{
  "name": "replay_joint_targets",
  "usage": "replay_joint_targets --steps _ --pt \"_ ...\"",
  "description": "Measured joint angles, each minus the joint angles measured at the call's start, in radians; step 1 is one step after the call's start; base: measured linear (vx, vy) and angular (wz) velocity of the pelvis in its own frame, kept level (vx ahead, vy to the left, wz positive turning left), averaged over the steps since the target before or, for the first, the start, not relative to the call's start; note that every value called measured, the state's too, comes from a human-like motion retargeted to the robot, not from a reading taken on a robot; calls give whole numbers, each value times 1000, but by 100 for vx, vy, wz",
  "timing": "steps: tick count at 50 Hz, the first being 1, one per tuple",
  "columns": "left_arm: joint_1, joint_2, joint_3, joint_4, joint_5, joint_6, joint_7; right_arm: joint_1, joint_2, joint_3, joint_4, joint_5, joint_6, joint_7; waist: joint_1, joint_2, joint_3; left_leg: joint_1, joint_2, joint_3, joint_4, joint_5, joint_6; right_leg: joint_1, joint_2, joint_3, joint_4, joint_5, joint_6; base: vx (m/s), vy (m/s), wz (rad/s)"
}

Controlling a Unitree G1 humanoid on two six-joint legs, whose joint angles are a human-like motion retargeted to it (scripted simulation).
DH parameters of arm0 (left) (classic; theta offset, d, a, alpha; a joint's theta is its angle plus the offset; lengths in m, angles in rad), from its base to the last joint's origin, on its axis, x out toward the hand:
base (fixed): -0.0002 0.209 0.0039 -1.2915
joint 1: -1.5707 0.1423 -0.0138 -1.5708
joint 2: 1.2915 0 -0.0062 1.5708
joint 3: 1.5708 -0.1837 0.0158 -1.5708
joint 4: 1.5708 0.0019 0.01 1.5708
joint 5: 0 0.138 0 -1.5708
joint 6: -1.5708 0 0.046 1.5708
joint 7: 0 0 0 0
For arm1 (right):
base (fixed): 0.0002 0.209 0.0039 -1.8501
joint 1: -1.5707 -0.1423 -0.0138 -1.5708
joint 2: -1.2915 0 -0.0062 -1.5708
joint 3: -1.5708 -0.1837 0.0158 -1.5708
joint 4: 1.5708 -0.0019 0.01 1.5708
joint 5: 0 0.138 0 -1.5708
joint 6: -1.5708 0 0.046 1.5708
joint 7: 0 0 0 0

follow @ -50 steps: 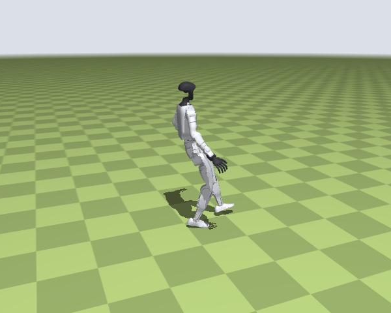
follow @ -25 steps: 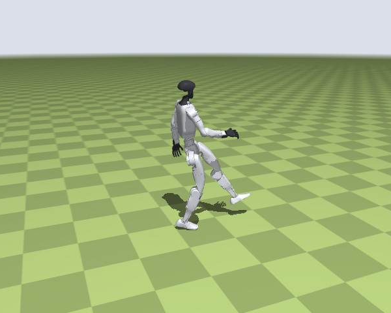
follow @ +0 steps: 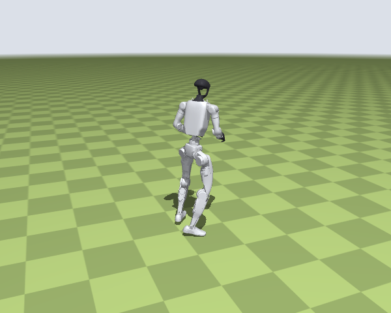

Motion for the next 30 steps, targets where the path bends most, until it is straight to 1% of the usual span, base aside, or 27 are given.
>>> replay_joint_targets --steps 3,5,7,8,10,11,12,13,15,17,18,20,22,23,25,27,28,29,30 --pt "144 -2 -3 32 37 -5 -14 108 -38 -33 -49 45 -29 26 28 39 -56 -19 -3 18 14 11 -19 47 -11 -89 -6 75 -6 34 41 295" --pt "212 -13 12 111 22 7 -28 170 -59 -60 -47 54 -28 36 46 67 -82 7 -63 -30 -82 41 -14 78 -18 -134 4 155 -12 40 47 308" --pt "257 -14 52 208 7 25 -30 220 -88 -88 -15 29 -23 37 31 110 -88 40 -101 -85 -117 69 -24 139 -7 -161 15 234 -56 46 47 337" --pt "276 -5 78 248 6 32 -26 240 -104 -99 8 4 -18 46 23 130 -90 49 -100 -97 -97 55 -23 142 -20 -155 87 257 -81 48 46 334" --pt "280 2 139 314 39 99 34 258 -135 -116 65 -54 64 25 -4 161 -76 127 -157 -131 -226 54 10 104 -57 -63 244 303 -151 44 45 327" --pt "269 20 159 331 43 119 37 260 -162 -116 87 -91 88 8 -20 157 -55 134 -181 -167 -214 5 41 35 -82 50 388 312 -157 39 33 326" --pt "251 41 176 347 46 135 39 263 -178 -121 110 -120 107 -16 -36 146 -32 122 -198 -206 -161 -53 70 -39 -93 169 531 318 -149 38 17 332" --pt "219 70 187 363 46 141 40 267 -173 -134 137 -131 116 -57 -54 121 -1 70 -203 -255 -25 -129 98 -123 -75 300 672 320 -113 36 7 319" --pt "85 125 170 408 20 178 58 243 -192 -139 179 -100 157 -132 -68 90 88 -1 -235 -351 154 -224 131 -269 -18 509 888 249 -84 33 0 271" --pt "-59 162 147 454 33 199 57 256 -211 -160 167 -15 154 -185 -89 82 176 -32 -238 -408 310 -296 105 -377 -59 550 1045 107 -156 43 -2 206" --pt "-125 172 140 475 52 207 50 278 -224 -177 142 26 141 -193 -107 82 203 -23 -238 -434 341 -327 94 -429 -101 543 1091 27 -203 57 -4 177" --pt "-214 181 146 483 77 213 56 355 -246 -239 55 80 102 -201 -165 82 215 26 -229 -490 316 -361 75 -524 -159 506 1107 -102 -256 75 -9 160" --pt "-191 161 153 421 50 192 95 508 -277 -327 -93 111 58 -171 -262 97 152 100 -198 -546 206 -305 48 -592 -156 453 1019 -128 -238 102 -18 136" --pt "-140 147 148 372 13 170 118 592 -294 -362 -154 132 35 -148 -313 110 104 146 -175 -567 138 -243 30 -617 -136 426 951 -111 -212 116 -27 87" --pt "-38 115 120 295 -76 127 142 725 -334 -408 -217 192 6 -84 -395 150 4 219 -115 -581 20 -48 -1 -656 -60 381 761 -41 -159 124 -34 29" --pt "36 77 94 268 -152 102 78 817 -363 -428 -198 217 3 -34 -458 176 -56 289 -71 -568 -44 225 -37 -611 5 335 505 37 -104 130 -41 13" --pt "61 55 91 270 -177 101 28 855 -372 -433 -173 208 10 -16 -488 179 -70 319 -57 -555 -47 355 -55 -562 28 321 362 73 -75 132 -45 40" --pt "73 34 94 279 -190 104 -9 886 -373 -436 -143 190 22 -6 -514 168 -75 338 -54 -538 -21 439 -67 -506 42 322 223 99 -41 132 -48 59" --pt "78 14 99 291 -198 109 -41 914 -369 -438 -109 168 35 -1 -538 151 -75 350 -57 -521 19 501 -77 -447 50 329 86 120 -5 129 -52 60"
